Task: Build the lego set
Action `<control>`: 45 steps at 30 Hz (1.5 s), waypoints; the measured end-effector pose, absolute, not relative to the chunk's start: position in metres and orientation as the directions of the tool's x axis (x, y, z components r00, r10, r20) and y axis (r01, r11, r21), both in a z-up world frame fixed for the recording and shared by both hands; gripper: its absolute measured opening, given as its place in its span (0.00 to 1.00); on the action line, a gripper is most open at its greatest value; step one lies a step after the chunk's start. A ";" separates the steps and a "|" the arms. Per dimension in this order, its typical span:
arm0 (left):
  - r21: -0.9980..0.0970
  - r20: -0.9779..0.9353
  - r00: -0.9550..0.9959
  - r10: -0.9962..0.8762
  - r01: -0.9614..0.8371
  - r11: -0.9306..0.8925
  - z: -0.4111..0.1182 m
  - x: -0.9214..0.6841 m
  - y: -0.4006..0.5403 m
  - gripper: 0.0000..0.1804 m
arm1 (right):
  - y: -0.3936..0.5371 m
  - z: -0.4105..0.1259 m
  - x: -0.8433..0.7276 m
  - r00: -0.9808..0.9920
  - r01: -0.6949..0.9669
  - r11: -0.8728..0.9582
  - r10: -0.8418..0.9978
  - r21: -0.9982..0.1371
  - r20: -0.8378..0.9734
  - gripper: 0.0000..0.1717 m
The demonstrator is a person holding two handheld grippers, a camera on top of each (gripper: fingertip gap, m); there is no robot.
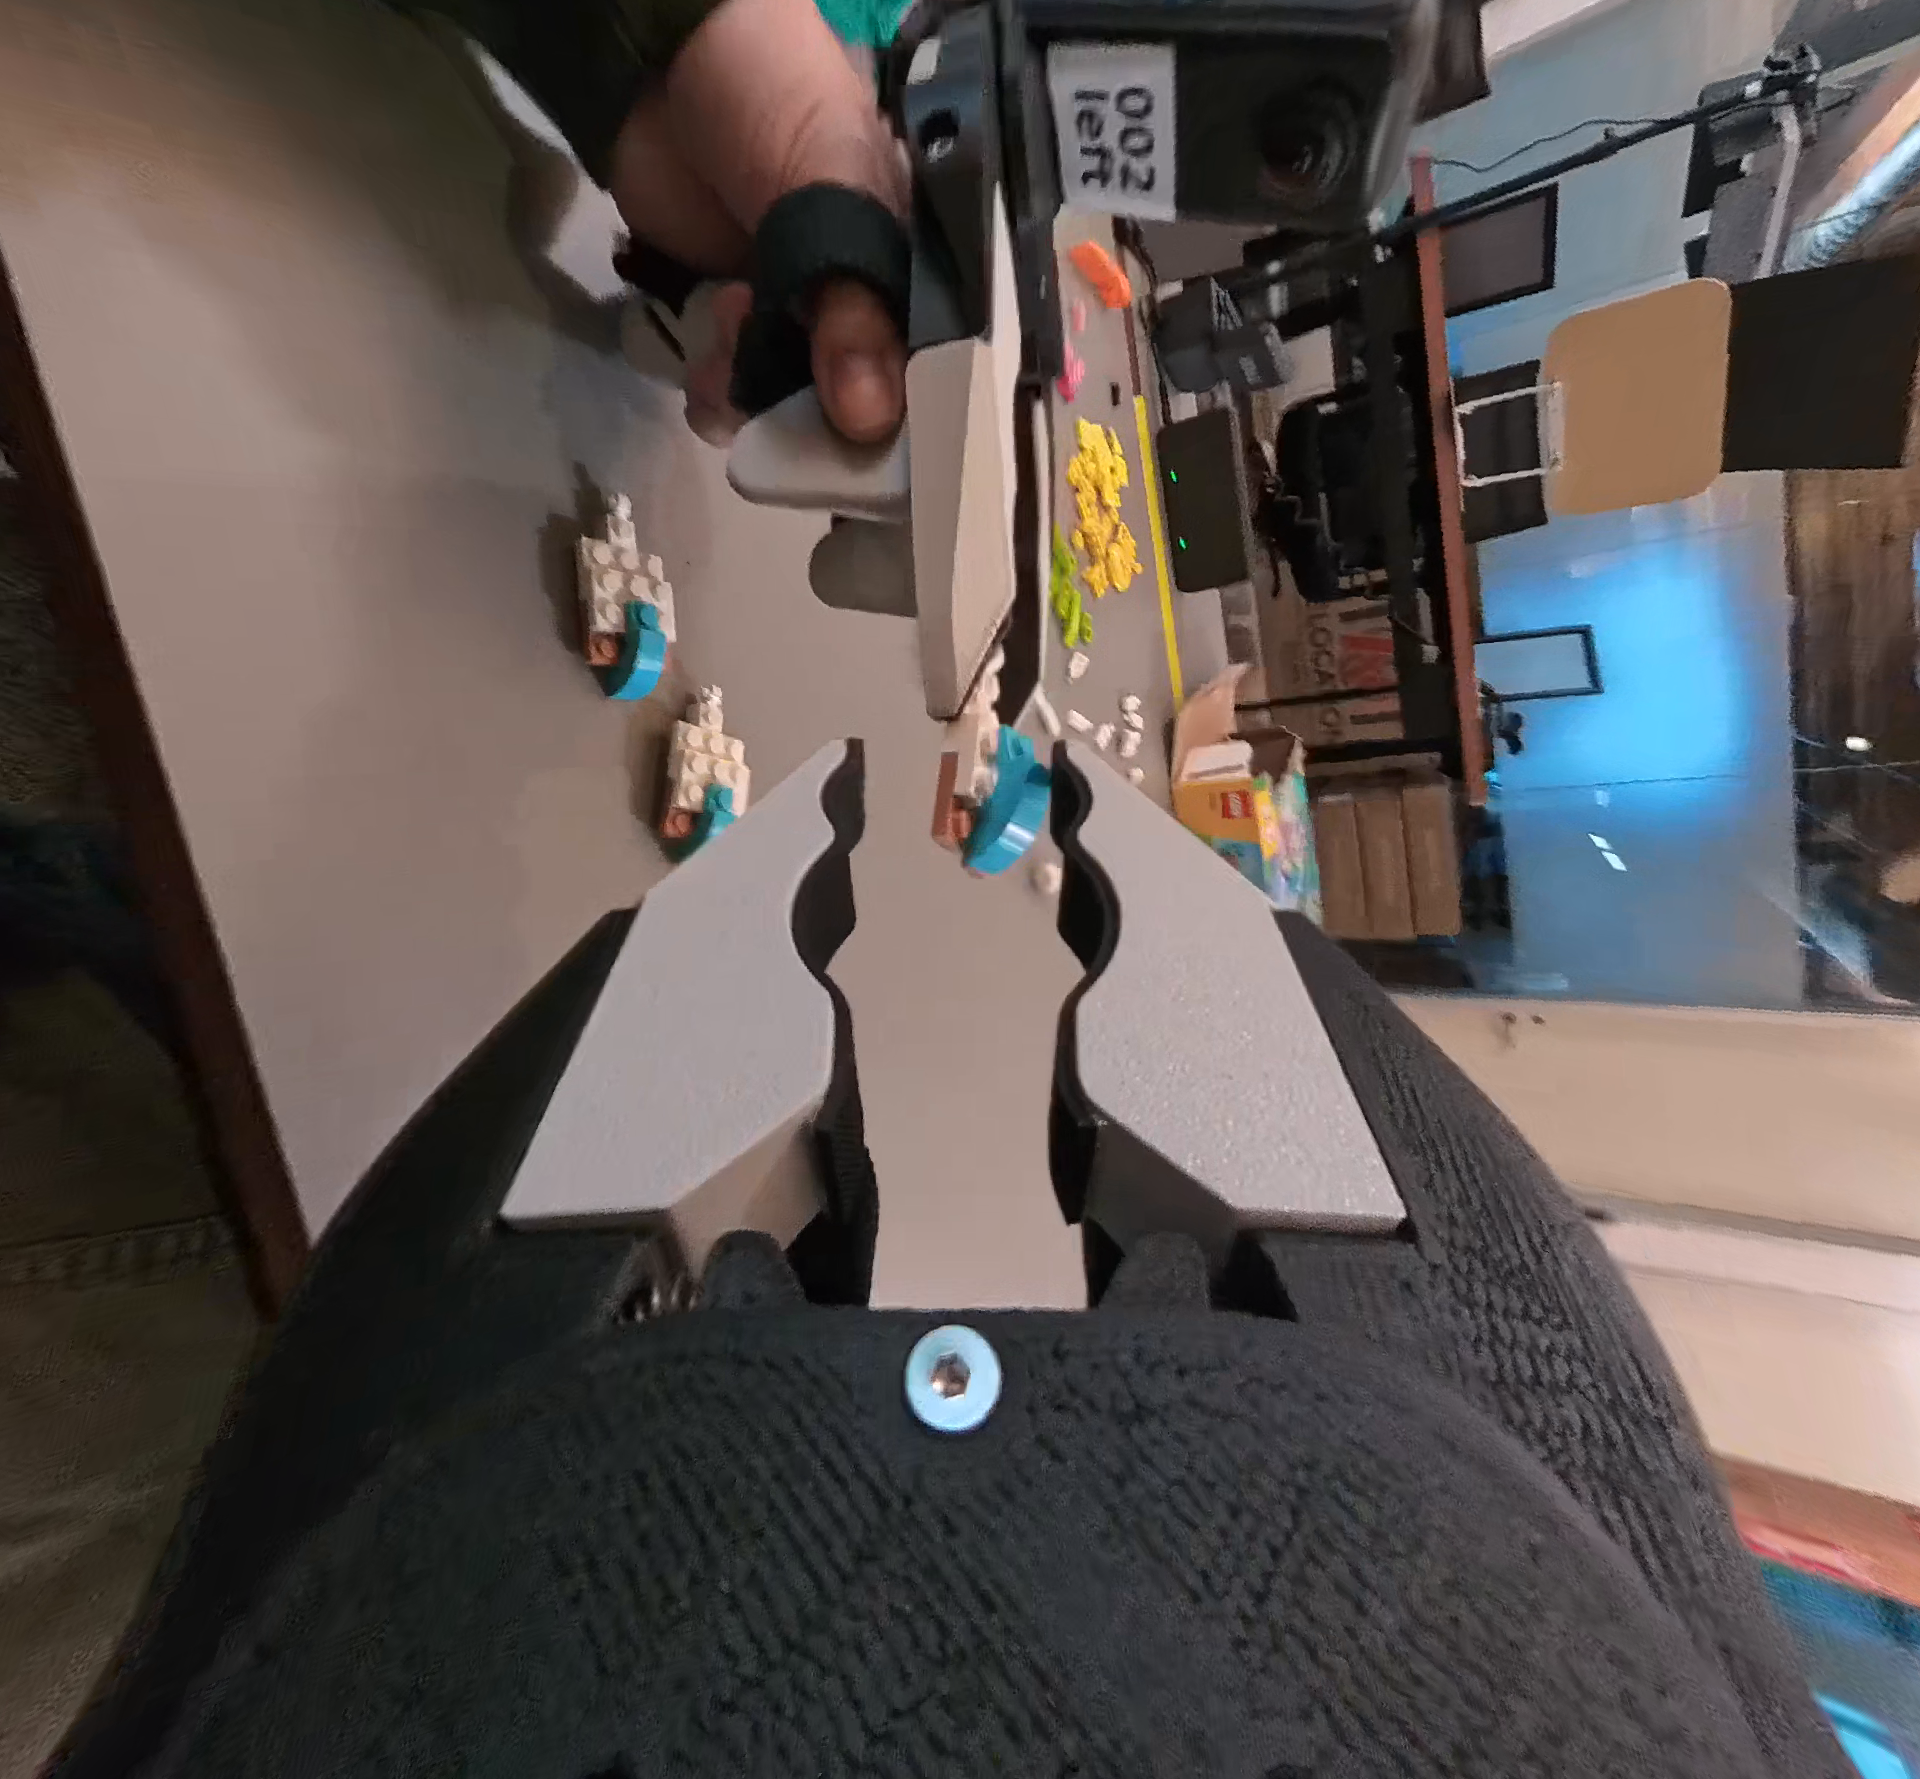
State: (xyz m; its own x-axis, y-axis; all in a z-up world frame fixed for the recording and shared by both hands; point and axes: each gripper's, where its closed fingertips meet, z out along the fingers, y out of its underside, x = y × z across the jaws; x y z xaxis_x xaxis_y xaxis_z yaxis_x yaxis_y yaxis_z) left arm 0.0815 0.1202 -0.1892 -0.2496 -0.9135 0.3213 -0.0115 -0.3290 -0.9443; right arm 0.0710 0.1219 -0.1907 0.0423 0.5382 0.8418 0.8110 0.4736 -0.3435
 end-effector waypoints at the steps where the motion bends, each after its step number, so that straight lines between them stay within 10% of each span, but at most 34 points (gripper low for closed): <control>1: -0.944 0.320 -0.251 -0.913 -0.007 -0.329 -0.188 0.081 0.120 0.12 | 0.118 -0.188 0.069 0.069 0.786 0.474 0.571 -0.397 0.818 0.22; 10: -0.947 0.302 -0.276 -0.913 0.024 -0.321 -0.182 0.079 0.117 0.12 | 0.113 -0.161 0.072 0.376 0.430 0.073 0.892 -0.900 0.252 0.14; 28: -0.974 0.176 -0.258 -0.950 0.095 -0.207 -0.172 0.075 0.115 0.12 | 0.115 -0.164 0.079 0.398 0.279 -0.268 0.906 -0.922 -0.144 0.04; 45: -0.970 0.161 -0.289 -0.944 0.129 -0.205 -0.165 0.071 0.111 0.12 | 0.108 -0.169 0.077 0.338 0.387 -0.206 0.939 -0.899 -0.070 0.04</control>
